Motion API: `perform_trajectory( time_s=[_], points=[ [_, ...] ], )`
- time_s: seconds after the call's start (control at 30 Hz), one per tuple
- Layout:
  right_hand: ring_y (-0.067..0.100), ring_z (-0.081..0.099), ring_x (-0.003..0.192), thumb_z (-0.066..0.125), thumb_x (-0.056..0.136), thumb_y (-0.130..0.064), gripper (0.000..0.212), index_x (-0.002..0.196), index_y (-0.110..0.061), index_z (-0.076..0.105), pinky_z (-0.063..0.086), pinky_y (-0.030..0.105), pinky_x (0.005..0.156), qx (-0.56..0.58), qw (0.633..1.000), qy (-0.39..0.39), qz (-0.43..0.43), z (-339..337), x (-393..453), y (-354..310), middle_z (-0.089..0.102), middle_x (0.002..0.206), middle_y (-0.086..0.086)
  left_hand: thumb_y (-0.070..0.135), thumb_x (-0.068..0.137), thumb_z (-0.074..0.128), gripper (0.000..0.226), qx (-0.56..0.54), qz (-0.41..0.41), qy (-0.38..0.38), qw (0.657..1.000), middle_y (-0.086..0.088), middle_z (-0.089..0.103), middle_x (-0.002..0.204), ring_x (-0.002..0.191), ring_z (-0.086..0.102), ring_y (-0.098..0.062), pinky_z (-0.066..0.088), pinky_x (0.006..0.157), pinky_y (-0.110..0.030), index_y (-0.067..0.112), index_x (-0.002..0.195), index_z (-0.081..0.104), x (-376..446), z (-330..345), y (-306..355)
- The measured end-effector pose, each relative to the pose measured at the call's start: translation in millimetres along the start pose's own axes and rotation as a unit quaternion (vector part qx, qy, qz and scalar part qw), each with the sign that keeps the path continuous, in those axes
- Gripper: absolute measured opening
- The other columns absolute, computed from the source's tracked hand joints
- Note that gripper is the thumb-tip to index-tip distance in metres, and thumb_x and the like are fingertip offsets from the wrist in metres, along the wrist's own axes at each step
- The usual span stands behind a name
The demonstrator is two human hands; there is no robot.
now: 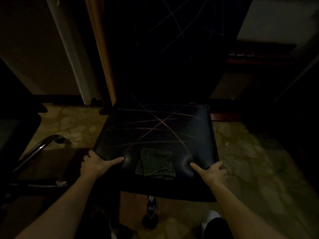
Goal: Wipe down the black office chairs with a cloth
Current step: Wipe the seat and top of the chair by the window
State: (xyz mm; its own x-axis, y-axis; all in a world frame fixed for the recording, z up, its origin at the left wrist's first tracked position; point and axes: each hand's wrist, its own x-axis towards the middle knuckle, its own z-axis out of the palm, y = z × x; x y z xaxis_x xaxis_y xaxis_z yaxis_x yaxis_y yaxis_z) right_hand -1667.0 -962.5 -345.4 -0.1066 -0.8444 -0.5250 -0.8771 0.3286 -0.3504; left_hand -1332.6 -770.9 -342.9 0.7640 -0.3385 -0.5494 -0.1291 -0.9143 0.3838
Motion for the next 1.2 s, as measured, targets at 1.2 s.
perform_trajectory(
  time_s=[1.2],
  points=[
    [0.035, 0.048, 0.119, 0.065, 0.043, -0.090, 0.137, 0.143, -0.006, 0.026, 0.048, 0.039, 0.095, -0.175, 0.983, -0.042, -0.044, -46, -89, 119, 0.041, 0.138, 0.019, 0.080, 0.063, 0.066, 0.128, 0.150, 0.007, 0.017, 0.988, -0.020, 0.020, 0.154, 0.139, 0.026, -0.040, 0.035, 0.109, -0.044, 0.002, 0.150, 0.012, -173, 41, -76]
  ],
)
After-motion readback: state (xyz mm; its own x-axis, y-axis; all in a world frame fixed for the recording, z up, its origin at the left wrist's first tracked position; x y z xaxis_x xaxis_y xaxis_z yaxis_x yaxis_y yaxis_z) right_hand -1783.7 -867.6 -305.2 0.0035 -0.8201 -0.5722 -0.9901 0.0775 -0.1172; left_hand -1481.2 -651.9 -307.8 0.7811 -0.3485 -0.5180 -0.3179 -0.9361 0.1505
